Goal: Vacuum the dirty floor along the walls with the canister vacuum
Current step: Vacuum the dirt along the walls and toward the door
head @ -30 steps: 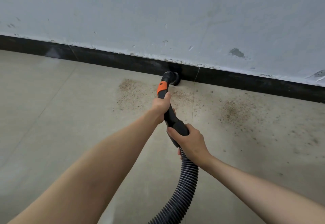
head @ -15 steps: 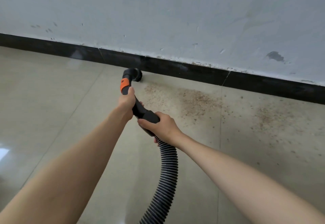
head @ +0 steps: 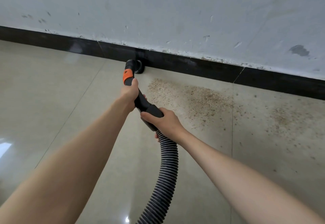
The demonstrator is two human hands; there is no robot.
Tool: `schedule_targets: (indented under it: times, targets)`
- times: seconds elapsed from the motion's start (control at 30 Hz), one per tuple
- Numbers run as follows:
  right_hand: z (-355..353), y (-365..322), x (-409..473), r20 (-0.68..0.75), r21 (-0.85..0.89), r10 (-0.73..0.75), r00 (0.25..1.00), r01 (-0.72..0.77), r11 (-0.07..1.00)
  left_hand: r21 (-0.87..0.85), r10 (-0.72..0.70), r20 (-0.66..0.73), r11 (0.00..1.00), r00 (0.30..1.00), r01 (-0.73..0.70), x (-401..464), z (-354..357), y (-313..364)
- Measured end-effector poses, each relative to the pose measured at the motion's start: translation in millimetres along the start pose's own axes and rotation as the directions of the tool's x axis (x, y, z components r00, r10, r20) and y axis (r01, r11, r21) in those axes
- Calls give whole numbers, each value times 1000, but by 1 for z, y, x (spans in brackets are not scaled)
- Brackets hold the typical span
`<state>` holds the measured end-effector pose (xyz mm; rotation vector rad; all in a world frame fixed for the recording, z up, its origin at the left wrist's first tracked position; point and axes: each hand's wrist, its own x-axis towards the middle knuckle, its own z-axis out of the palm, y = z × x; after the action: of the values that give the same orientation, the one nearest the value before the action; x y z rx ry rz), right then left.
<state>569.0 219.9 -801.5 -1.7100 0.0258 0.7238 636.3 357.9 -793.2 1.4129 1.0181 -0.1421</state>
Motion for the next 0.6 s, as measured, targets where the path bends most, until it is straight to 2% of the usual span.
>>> schedule_targets:
  times: [0.2,0.6]
  targets:
    - [0,14,-21,-14,65,17,1000,-16,998,55,1,58,999,998,-4,-12,5,-13]
    - [-10,17,-61,53,45,35,998,-37,998,71,-34,32,997,999,31,-52,4,-29]
